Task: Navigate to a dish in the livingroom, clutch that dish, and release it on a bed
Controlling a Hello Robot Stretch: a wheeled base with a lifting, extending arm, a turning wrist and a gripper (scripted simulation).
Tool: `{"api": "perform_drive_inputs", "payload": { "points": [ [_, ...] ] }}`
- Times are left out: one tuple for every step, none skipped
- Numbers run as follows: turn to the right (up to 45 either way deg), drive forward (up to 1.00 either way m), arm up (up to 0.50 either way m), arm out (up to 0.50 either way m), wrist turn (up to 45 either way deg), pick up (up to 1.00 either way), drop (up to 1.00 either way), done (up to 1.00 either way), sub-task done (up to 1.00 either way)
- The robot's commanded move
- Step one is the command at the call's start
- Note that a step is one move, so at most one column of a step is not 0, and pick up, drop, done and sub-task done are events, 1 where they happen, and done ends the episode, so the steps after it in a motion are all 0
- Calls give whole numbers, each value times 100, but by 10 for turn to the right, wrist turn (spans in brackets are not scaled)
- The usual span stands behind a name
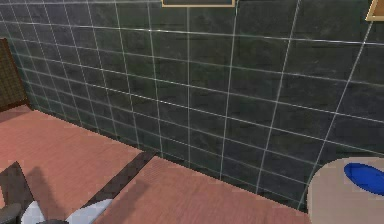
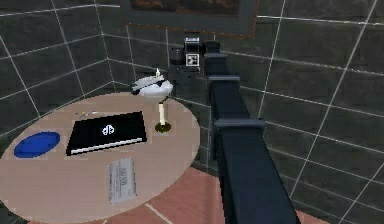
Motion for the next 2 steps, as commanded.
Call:
{"api": "perform_drive_inputs", "payload": {
  "points": [
    [0,0,0,0,-450,0,0,0,0],
    [0,0,0,0,-450,0,0,0,0]
  ]
}}
